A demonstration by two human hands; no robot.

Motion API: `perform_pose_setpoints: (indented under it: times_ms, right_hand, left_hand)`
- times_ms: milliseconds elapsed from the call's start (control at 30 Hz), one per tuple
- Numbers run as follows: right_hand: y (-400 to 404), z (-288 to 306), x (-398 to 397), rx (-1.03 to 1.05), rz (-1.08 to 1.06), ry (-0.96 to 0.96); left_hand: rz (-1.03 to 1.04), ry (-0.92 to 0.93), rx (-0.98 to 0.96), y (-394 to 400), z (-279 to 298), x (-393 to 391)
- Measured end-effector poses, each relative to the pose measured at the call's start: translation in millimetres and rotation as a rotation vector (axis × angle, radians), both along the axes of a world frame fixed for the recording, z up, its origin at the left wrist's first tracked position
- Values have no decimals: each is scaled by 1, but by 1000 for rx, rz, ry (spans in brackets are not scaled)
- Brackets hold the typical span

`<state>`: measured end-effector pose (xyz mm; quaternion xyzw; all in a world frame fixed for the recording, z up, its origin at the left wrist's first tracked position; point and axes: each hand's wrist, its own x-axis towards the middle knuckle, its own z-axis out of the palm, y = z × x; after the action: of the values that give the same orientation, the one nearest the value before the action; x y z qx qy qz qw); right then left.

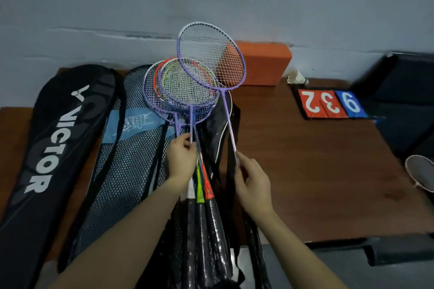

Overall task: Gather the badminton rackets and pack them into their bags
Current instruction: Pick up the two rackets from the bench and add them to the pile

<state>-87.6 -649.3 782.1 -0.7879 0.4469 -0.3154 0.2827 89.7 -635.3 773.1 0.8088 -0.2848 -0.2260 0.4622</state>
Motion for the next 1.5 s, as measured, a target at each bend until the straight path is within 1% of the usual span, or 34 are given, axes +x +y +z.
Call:
perform_pose_setpoints:
  times_ms: [133,200,300,367,433,600,700,767,933,1000,1067,1167,1267,1400,1500]
  right_hand:
    - [-17,-11,-9,48,79,-12]
    - [-24,-16,-12,63,114,-6]
    - [-24,-22,-8,103,174,-5]
    - [-21,-27,0,133,213,-10]
    - [-20,-32,14,151,226,17]
    - [-17,-47,44,151,203,101]
    - [-18,-55,50,128,202,239]
    - [-20,-56,52,150,177,322]
    - [-27,-48,43,165,185,430]
    - [-25,-43,28,157,183,403]
    - [-22,-36,7,104,183,383]
    - [-16,-24,-31,-17,186,393]
    - [-14,-14,-77,-43,164,390]
    - [-10,-6,-160,-53,97,372]
    - [-1,-16,-244,-5,34,355]
  left_hand:
    - [-133,-39,101,-5,-14,-8]
    - [-199,-90,173,1,-19,-14]
    - [-203,-193,241,21,-28,-24]
    - [-184,-297,275,39,-36,-32]
    - [-186,-348,336,55,-37,-41]
    - [-227,-421,350,78,-45,-44]
    - [-257,-459,363,84,-46,-41]
    - [-277,-471,357,86,-48,-38]
    - [-300,-489,295,86,-50,-35]
    - [-301,-491,281,87,-47,-37]
    - [-291,-505,235,86,-39,-43]
    - [-318,-577,168,85,-22,-57]
    - [-359,-636,135,83,-2,-82]
    - [-417,-641,120,81,19,-143]
    - [-450,-619,118,89,18,-209]
